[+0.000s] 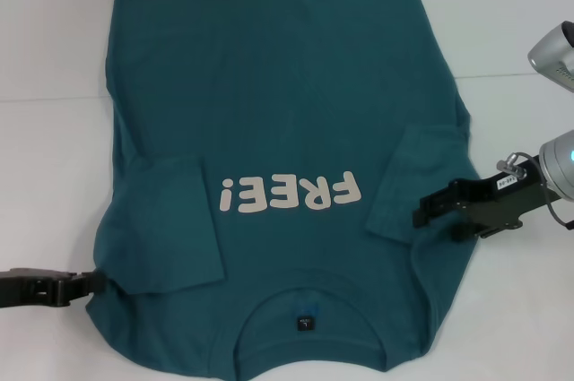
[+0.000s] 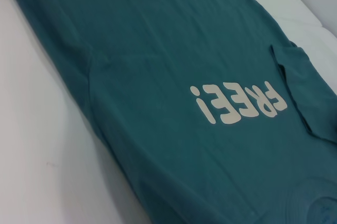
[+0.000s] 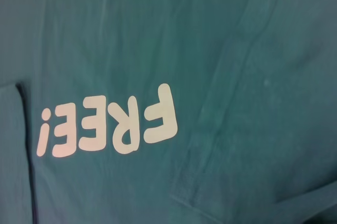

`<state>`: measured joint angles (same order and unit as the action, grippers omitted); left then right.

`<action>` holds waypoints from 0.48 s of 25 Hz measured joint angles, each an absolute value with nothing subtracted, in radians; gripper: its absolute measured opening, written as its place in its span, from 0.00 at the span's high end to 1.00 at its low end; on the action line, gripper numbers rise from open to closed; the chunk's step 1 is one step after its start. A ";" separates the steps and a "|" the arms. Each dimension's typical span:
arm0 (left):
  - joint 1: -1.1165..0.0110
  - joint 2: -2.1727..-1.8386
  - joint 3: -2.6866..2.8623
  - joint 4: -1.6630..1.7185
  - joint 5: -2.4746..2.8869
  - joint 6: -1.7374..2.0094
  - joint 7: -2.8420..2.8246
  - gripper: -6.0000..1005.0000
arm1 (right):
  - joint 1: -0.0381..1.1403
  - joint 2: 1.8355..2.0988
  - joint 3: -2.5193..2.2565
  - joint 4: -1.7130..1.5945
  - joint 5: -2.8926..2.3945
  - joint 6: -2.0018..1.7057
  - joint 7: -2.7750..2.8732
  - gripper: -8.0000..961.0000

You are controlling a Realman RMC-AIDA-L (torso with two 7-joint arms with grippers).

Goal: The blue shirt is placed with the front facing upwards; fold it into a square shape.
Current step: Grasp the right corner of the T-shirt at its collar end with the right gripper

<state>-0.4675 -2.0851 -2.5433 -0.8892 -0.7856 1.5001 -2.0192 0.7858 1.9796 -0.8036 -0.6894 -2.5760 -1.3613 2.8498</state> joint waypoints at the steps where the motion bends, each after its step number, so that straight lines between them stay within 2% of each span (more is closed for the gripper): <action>1: -0.468 -2.085 -2.543 -0.888 -0.788 1.500 -2.017 0.96 | 0.787 1.980 -0.804 -0.689 -2.579 -1.360 2.853 0.27; 6: -0.468 -2.078 -2.543 -0.866 -0.806 1.497 -2.006 0.96 | 0.789 1.982 -0.808 -0.688 -2.581 -1.346 2.876 0.27; 12: -0.466 -2.075 -2.543 -0.862 -0.808 1.494 -1.999 0.96 | 0.796 1.987 -0.816 -0.679 -2.585 -1.341 2.894 0.43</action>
<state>-0.4662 -2.0747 -2.5433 -0.8623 -0.8081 1.4943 -1.9988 0.7955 1.9870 -0.8157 -0.6793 -2.5848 -1.3414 2.8943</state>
